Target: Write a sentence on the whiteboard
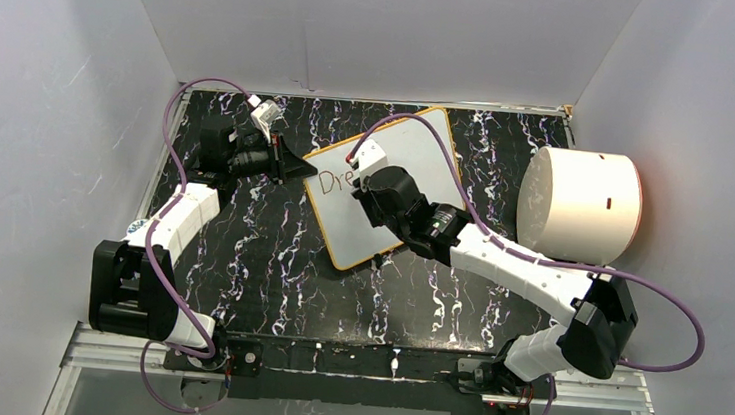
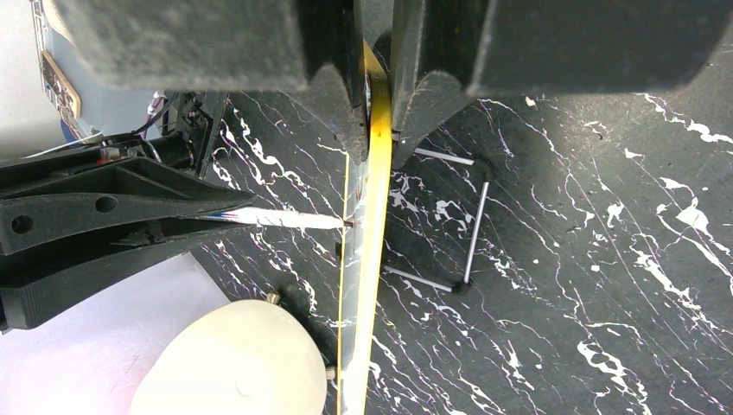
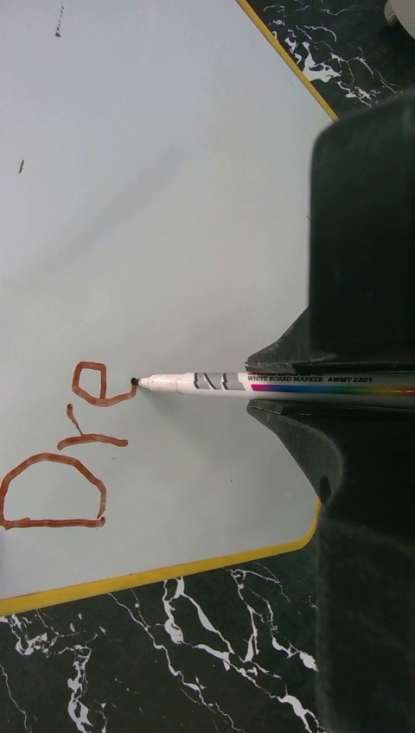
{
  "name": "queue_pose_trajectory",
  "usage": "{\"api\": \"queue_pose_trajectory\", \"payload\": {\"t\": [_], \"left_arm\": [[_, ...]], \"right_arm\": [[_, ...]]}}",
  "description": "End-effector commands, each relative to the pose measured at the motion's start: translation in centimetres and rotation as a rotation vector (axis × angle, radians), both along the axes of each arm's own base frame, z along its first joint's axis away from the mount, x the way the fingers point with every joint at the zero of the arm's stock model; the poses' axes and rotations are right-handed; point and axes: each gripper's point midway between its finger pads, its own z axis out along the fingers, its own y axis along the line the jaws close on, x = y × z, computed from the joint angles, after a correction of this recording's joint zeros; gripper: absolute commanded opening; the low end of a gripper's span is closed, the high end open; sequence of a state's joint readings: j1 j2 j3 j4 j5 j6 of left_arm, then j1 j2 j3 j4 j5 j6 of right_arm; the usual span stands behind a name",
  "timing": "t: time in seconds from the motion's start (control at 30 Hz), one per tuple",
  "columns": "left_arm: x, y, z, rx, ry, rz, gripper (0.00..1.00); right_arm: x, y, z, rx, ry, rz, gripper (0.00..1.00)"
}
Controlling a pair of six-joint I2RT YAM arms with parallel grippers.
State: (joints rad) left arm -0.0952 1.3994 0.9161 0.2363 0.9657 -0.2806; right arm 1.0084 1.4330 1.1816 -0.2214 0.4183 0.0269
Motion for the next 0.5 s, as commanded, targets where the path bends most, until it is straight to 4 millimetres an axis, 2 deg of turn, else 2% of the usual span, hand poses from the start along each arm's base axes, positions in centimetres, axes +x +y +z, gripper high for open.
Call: {"api": "queue_pose_trajectory", "payload": {"t": [0.0, 0.23, 0.47], "left_arm": [[-0.4, -0.1, -3.3, 0.062, 0.078, 0.009, 0.0], [-0.4, -0.2, -3.3, 0.062, 0.08, 0.008, 0.0], [-0.3, -0.2, -3.3, 0.061, 0.082, 0.007, 0.0]], "right_arm": [[1.1, -0.5, 2.7, 0.066, -0.078, -0.06, 0.0], [1.1, -0.1, 3.4, 0.092, -0.095, -0.046, 0.0], [0.7, -0.7, 5.0, 0.119, -0.122, -0.033, 0.0]]}}
